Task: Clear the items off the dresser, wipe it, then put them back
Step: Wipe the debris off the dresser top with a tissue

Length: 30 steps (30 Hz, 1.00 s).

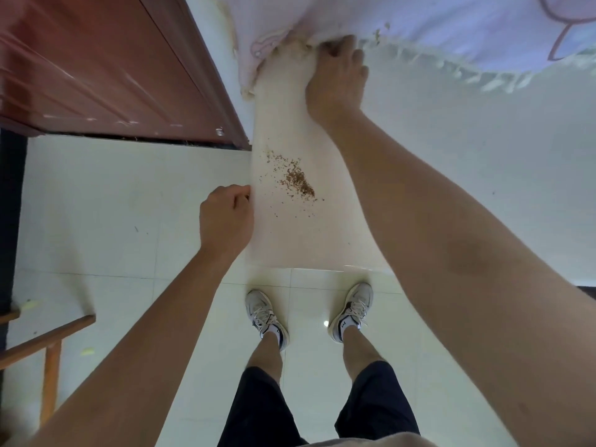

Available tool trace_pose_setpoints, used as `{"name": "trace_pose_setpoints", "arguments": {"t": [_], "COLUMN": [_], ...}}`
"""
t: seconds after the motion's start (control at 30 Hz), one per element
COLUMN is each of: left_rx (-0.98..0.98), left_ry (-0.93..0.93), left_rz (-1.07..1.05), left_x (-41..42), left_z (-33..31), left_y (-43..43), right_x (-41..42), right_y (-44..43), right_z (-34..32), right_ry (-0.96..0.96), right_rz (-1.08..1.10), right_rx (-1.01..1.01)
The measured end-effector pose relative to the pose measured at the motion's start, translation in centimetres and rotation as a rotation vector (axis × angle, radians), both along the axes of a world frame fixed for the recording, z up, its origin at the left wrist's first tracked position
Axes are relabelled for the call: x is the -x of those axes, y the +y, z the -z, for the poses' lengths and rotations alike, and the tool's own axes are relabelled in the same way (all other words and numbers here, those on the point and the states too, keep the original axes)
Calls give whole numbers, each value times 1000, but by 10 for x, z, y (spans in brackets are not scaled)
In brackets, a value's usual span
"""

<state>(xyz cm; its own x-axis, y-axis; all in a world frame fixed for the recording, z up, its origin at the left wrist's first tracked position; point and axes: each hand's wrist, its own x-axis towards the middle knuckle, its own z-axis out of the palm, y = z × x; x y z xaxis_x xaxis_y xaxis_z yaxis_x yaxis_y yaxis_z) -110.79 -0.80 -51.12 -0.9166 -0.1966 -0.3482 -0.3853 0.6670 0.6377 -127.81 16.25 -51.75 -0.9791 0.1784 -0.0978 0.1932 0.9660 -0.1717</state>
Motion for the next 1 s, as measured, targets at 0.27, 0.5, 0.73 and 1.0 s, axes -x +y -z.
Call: {"name": "trace_pose_setpoints", "arguments": {"t": [0.27,0.5,0.73,1.0], "left_rx": [-9,-1,11,87], "left_ry": [-16,-74,-87,-13], "left_rz": [7,6,-1,-30], "left_x": [-13,-34,-49,-71], "left_z": [0,-2,-7,-10], "left_y": [-1,0,0,7], "right_x": [-69,-100,-108,-129], "right_y": [-42,87,2,-29], "right_z": [-6,3,1,-15], "right_ry": [-14,74,-61,-12], "right_rz": [-578,169,-181,-512], "right_rx": [247,223,95,424]}}
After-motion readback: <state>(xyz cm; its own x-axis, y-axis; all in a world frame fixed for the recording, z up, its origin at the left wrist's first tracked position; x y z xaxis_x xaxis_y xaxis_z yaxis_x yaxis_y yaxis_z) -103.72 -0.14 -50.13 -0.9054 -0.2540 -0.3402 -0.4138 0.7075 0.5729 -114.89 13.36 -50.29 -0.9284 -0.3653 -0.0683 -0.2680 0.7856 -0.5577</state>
